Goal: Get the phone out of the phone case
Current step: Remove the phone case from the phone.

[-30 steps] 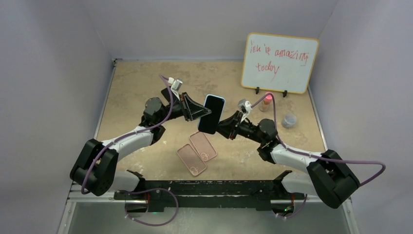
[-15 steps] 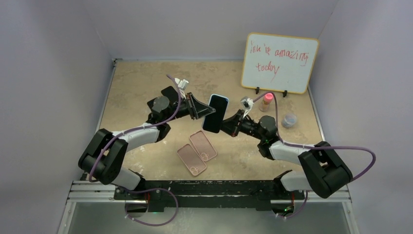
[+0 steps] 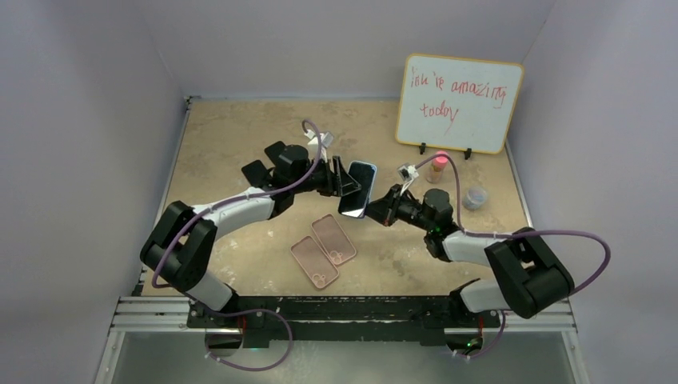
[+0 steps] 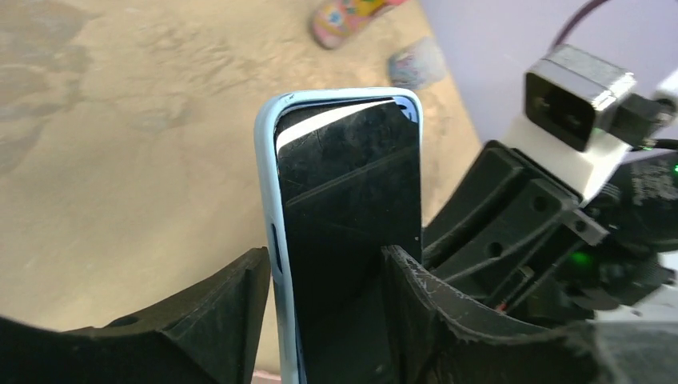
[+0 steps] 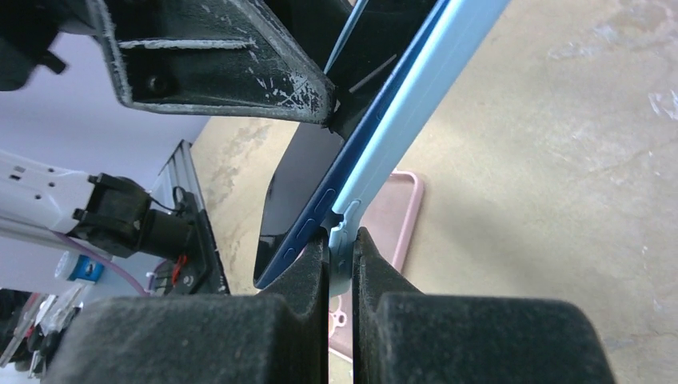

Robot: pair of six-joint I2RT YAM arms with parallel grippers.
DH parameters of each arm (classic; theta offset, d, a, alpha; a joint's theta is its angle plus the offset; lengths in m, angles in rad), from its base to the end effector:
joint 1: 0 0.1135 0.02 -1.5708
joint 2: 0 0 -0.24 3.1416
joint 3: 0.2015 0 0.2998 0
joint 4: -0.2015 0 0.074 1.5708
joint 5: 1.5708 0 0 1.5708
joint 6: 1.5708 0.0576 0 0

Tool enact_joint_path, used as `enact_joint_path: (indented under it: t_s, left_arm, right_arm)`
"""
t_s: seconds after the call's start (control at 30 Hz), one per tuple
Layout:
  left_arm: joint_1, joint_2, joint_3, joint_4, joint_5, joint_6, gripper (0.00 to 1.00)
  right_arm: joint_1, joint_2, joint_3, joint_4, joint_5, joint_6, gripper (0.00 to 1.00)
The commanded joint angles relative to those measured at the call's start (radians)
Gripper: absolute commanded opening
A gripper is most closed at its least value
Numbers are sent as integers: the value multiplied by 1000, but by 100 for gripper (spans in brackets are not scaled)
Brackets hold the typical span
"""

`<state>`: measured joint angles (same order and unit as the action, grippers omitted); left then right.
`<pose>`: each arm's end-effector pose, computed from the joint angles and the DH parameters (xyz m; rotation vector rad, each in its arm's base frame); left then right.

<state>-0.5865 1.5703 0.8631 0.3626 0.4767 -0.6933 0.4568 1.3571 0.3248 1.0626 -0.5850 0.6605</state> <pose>0.3185 -0.2434 0.1660 0.2435 2.0914 -1.2764 0.2491 0.1579 0.1303 -0.3374 1.6723 1.3062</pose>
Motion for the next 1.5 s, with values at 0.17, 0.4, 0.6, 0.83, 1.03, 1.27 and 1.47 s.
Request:
enact_joint_path:
  t_s: [0.17, 0.4, 0.6, 0.83, 1.03, 1.27, 1.47]
  left_arm:
    - [-59, -55, 84, -430, -431, 242, 57]
    - [-228, -99, 149, -551, -728, 408, 59]
    - [-323, -97, 160, -567, -853, 506, 61]
    - [-326, -146, 159, -576, -938, 545, 63]
    - [-327, -209, 135, -527, -894, 616, 66]
    - [-402, -180, 80, -404, -792, 767, 68]
    - [-455, -90, 136, -430, -830, 834, 68]
  right_arm:
    - [-1, 117, 48, 194, 17, -39, 0]
    - [-4, 197, 79, 182, 17, -13, 0]
    - [-4, 210, 100, 119, 26, -20, 0]
    - [-9, 214, 109, 84, 25, -32, 0]
    - [-16, 225, 124, 47, 21, -35, 0]
    - [-24, 271, 142, 42, -7, 3, 0]
    - [-33, 331, 172, 42, -64, 50, 0]
